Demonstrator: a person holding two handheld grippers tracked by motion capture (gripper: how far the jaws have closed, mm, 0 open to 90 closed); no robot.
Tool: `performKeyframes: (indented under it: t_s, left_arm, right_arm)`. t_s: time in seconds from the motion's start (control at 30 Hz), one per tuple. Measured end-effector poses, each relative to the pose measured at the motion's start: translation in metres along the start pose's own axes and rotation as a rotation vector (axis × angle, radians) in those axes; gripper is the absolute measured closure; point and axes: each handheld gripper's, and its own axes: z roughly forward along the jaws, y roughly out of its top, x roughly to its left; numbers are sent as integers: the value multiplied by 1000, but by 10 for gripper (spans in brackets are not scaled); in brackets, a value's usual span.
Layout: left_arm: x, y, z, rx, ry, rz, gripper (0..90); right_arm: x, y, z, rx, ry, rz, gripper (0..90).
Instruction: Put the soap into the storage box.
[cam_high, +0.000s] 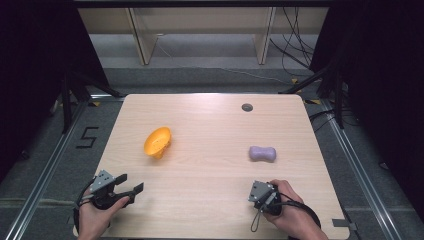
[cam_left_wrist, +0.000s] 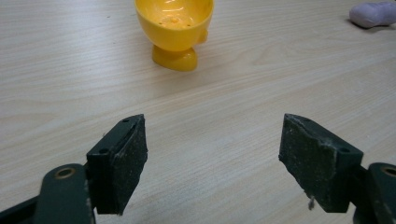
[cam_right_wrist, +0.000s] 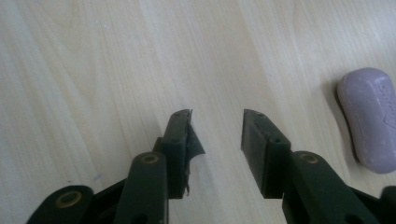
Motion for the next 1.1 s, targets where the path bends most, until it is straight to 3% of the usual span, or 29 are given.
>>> performKeyframes:
  t_s: [0.1,0.13,0.27,0.33,0.37,0.47,0.6,0.73,0.8,0.83,0.9,0.93,0.97,1.03,1.1]
  left_arm:
    - [0,0,-1,0,0,2,225]
    - [0,0,-1,0,2,2,224]
    - [0,0,-1,-4,-2,5,220]
    - [0,0,-1,-1,-6,7,220]
    - [0,0,-2,6,9,3,220]
    - [2,1,-5,-4,14,-3,220]
    - [2,1,-7,-9,11,-5,221]
    - [4,1,-6,-4,8,1,221]
    - [4,1,-6,-4,8,0,221]
    - [4,1,-7,-6,14,0,222]
    - [4,1,-7,-7,13,1,221]
    - [4,1,-7,-8,13,-6,221]
    - [4,1,-7,-8,13,-6,221]
    - [4,1,-7,-11,16,-9,222]
    - [4,1,-7,-11,15,-7,222]
  right_arm:
    - [-3,-2,-1,2,-41,-3,605]
    - [-5,-5,-4,8,-66,36,582]
    - [-11,-10,-7,30,-113,57,538]
    - [-13,-11,-7,32,-131,42,529]
    - [-20,-13,-8,56,-169,30,496]
    - [-30,-16,-9,92,-198,25,468]
    - [-42,-17,-9,104,-177,20,453]
    - [-67,-14,-7,133,-155,-18,461]
    - [-71,-13,-6,137,-150,-28,465]
    - [-80,-11,-4,148,-121,-43,472]
    - [-82,-11,-3,154,-114,-43,474]
    - [-90,-8,0,168,-72,-65,469]
    - [-90,-8,0,168,-72,-65,469]
    - [-100,-5,3,210,-21,-81,454]
    - [-108,-2,6,222,-5,-119,456]
